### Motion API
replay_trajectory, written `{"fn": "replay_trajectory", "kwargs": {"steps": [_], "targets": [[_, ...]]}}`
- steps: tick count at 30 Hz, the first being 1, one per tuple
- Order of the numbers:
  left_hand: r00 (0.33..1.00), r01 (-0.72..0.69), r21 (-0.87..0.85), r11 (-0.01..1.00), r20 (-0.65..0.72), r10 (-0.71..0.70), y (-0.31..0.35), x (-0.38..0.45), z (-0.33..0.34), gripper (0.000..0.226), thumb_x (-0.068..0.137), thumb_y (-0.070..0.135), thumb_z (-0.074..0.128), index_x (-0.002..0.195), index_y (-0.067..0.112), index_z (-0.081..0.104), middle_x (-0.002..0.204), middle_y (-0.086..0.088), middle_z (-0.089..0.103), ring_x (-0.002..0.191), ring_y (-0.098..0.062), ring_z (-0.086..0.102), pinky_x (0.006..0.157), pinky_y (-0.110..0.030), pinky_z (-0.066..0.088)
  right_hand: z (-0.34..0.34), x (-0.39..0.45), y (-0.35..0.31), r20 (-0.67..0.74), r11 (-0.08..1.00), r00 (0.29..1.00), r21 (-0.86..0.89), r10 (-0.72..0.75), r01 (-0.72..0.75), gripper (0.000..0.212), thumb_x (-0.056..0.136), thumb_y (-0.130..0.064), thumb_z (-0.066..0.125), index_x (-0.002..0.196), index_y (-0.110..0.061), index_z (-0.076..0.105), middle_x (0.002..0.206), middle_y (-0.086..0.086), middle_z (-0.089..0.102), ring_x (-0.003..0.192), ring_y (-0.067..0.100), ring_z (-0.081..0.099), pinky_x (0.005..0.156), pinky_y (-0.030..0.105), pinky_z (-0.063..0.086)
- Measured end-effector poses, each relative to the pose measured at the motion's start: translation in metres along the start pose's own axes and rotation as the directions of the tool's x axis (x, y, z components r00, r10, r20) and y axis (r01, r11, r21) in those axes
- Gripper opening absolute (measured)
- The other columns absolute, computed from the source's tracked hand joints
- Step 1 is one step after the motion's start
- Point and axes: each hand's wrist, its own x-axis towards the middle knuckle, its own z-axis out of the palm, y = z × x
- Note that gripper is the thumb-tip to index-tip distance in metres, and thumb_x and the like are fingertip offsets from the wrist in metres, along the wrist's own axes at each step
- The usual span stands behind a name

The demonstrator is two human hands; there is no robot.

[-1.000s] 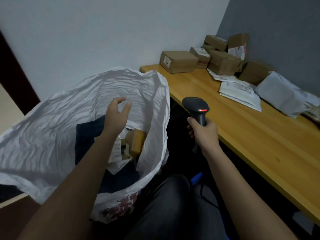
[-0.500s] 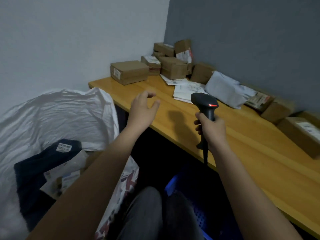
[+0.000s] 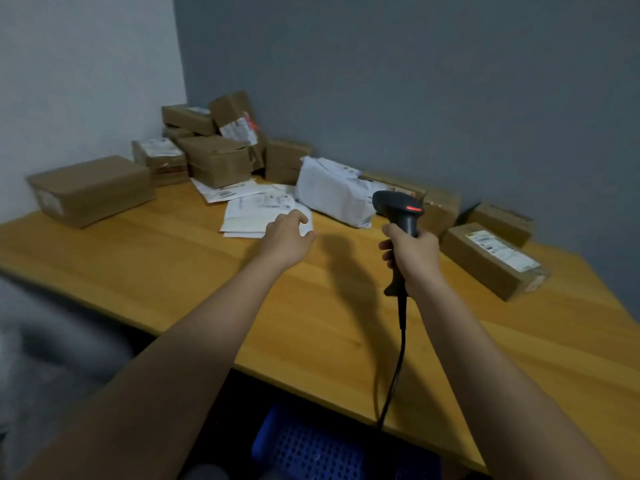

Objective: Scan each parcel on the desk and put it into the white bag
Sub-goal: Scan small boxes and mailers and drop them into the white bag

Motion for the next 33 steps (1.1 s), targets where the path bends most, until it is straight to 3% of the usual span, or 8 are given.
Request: {"fn": "replay_trajectory", "kwargs": {"steps": [7, 10, 14, 17, 21, 25, 30, 33], "targets": [[0.995, -0.097, 0.165, 0.981, 0.029, 0.093, 0.053, 0.077, 0.058, 0.049, 0.099, 0.031, 0.046, 0.143, 0.015, 0.034, 0.148, -0.008, 0.036, 0.134, -0.03, 0.034, 0.101, -0.043, 0.036, -0.018, 0.077, 0.013, -0.107, 0.999, 0.994, -0.05, 0.008, -0.014, 0.009, 0.091, -0.023, 0.063, 0.092, -0.017, 0.058, 0.084, 0.007, 0.066, 0.067, 0.015, 0.059, 0.062, 0.027, 0.049], [0.985, -0.175, 0.189, 0.966, 0.044, 0.17, 0.065, 0.108, 0.08, 0.059, 0.1, 0.029, 0.045, 0.151, 0.013, 0.02, 0.16, -0.007, 0.016, 0.146, -0.025, 0.014, 0.115, -0.042, 0.023, -0.02, 0.102, 0.018, -0.118, 0.997, 0.993, -0.083, -0.004, -0.006, 0.009, 0.091, -0.024, 0.064, 0.09, -0.019, 0.057, 0.083, 0.006, 0.066, 0.069, 0.016, 0.06, 0.068, 0.031, 0.051], [0.963, -0.27, 0.259, 0.927, 0.08, 0.258, 0.079, 0.139, 0.1, 0.069, 0.1, 0.028, 0.044, 0.155, 0.015, 0.006, 0.163, -0.004, -0.002, 0.149, -0.023, -0.004, 0.119, -0.04, 0.007, -0.022, 0.122, 0.025, -0.109, 0.995, 0.994, -0.095, -0.003, -0.007, 0.009, 0.092, -0.025, 0.064, 0.089, -0.021, 0.056, 0.082, 0.006, 0.065, 0.069, 0.016, 0.06, 0.066, 0.029, 0.049], [0.958, -0.283, 0.367, 0.886, 0.068, 0.278, 0.08, 0.155, 0.11, 0.076, 0.096, 0.028, 0.053, 0.154, 0.014, 0.006, 0.16, -0.009, 0.017, 0.147, -0.029, 0.012, 0.117, -0.042, 0.016, -0.022, 0.13, 0.029, -0.092, 0.995, 0.996, -0.1, 0.009, -0.018, 0.009, 0.092, -0.025, 0.064, 0.089, -0.021, 0.057, 0.081, 0.006, 0.065, 0.067, 0.015, 0.06, 0.064, 0.028, 0.049], [0.947, -0.275, 0.523, 0.807, 0.002, 0.322, 0.074, 0.153, 0.119, 0.047, 0.093, 0.015, 0.058, 0.137, 0.017, 0.042, 0.139, -0.01, 0.041, 0.124, -0.031, 0.037, 0.095, -0.036, 0.037, -0.029, 0.131, 0.037, -0.066, 0.995, 0.998, -0.098, 0.012, -0.019, 0.009, 0.092, -0.024, 0.064, 0.093, -0.019, 0.058, 0.083, 0.007, 0.066, 0.066, 0.015, 0.06, 0.062, 0.028, 0.047], [0.917, -0.368, 0.354, 0.86, -0.017, 0.399, 0.071, 0.13, 0.112, 0.025, 0.093, 0.003, 0.05, 0.115, 0.015, 0.052, 0.124, -0.009, 0.049, 0.115, -0.028, 0.04, 0.075, -0.031, 0.031, -0.035, 0.122, 0.038, -0.093, 0.997, 0.995, -0.069, 0.019, -0.026, 0.009, 0.092, -0.023, 0.064, 0.087, -0.021, 0.057, 0.081, 0.007, 0.067, 0.065, 0.015, 0.059, 0.065, 0.03, 0.05], [0.858, -0.511, 0.109, 0.852, 0.114, 0.5, 0.07, 0.07, 0.093, 0.011, 0.094, 0.005, 0.047, 0.098, 0.015, 0.051, 0.11, -0.004, 0.052, 0.1, -0.023, 0.051, 0.076, -0.038, 0.046, -0.049, 0.094, 0.029, -0.06, 0.999, 0.997, 0.018, 0.041, -0.04, 0.008, 0.092, -0.021, 0.064, 0.092, -0.016, 0.059, 0.081, 0.009, 0.067, 0.061, 0.015, 0.057, 0.061, 0.028, 0.047], [0.862, -0.475, -0.115, 0.872, 0.135, 0.488, 0.053, 0.038, 0.082, 0.013, 0.096, 0.006, 0.049, 0.099, 0.017, 0.053, 0.112, 0.004, 0.053, 0.1, -0.015, 0.056, 0.083, -0.039, 0.05, -0.063, 0.072, 0.024, -0.061, 0.997, 0.996, 0.05, 0.059, -0.056, 0.01, 0.091, -0.021, 0.065, 0.093, -0.012, 0.06, 0.081, 0.009, 0.067, 0.06, 0.015, 0.056, 0.059, 0.028, 0.047]]}}
